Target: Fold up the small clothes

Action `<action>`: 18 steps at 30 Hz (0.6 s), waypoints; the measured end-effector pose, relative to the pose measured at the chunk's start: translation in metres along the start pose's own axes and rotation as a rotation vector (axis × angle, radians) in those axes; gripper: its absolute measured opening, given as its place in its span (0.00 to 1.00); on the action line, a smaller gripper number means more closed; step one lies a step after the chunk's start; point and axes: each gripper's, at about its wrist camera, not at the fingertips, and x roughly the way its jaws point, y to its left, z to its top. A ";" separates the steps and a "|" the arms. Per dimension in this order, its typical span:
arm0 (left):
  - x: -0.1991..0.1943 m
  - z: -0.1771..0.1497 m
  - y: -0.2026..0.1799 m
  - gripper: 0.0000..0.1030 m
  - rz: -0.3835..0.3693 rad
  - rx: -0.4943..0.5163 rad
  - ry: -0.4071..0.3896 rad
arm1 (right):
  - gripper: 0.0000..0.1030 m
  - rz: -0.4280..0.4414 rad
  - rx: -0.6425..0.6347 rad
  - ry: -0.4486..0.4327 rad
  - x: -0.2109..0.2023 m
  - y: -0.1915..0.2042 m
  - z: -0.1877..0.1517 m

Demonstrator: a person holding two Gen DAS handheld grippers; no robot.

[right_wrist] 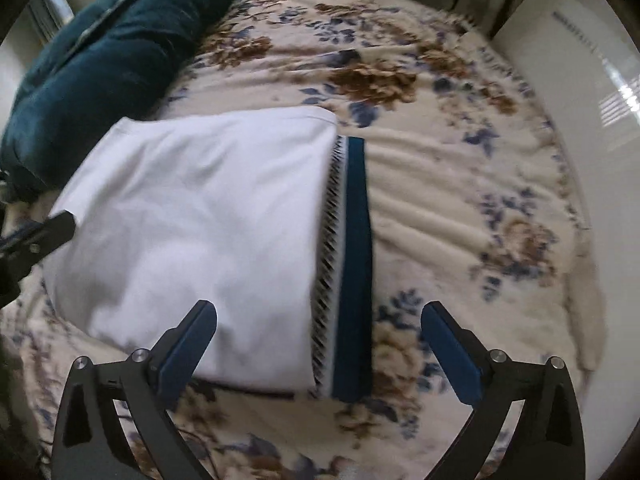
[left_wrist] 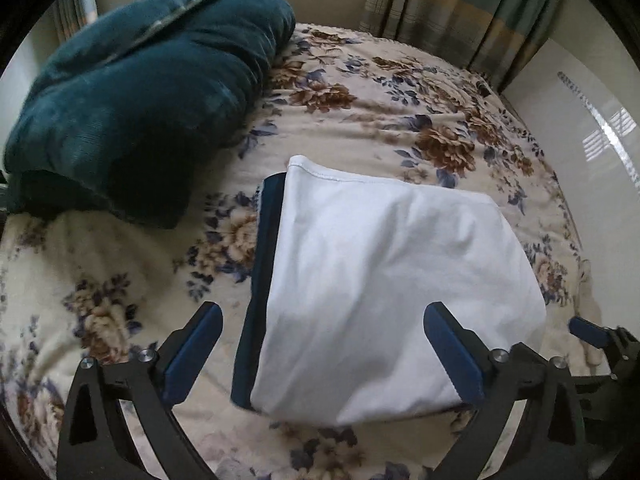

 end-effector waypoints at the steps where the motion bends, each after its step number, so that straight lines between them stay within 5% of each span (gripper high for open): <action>1: -0.006 -0.004 -0.002 1.00 0.028 0.004 -0.008 | 1.00 -0.011 0.002 -0.002 -0.004 0.000 -0.003; 7: -0.048 -0.016 -0.012 1.00 0.095 0.015 -0.036 | 1.00 -0.067 0.052 -0.061 -0.054 -0.009 -0.024; 18: -0.209 -0.059 -0.039 1.00 0.114 0.012 -0.177 | 1.00 -0.120 0.069 -0.251 -0.229 -0.015 -0.084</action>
